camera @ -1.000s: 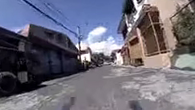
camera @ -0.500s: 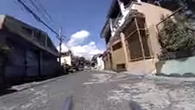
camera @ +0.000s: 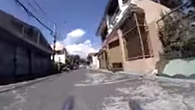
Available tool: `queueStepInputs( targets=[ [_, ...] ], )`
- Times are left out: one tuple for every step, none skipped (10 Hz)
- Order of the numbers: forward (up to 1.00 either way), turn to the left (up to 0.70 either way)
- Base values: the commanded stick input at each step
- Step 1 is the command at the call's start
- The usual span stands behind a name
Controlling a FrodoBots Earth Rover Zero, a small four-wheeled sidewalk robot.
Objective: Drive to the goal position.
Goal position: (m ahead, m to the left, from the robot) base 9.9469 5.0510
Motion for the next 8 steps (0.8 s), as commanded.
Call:
queueStepInputs(
  targets=[
    [1.0, 0.0],
    [1.0, 0.0],
    [1.0, 0.0],
    [1.0, 0.0],
    [1.0, 0.0],
    [1.0, 0.0],
    [1.0, 0.0],
    [1.0, 0.0]
  ],
)
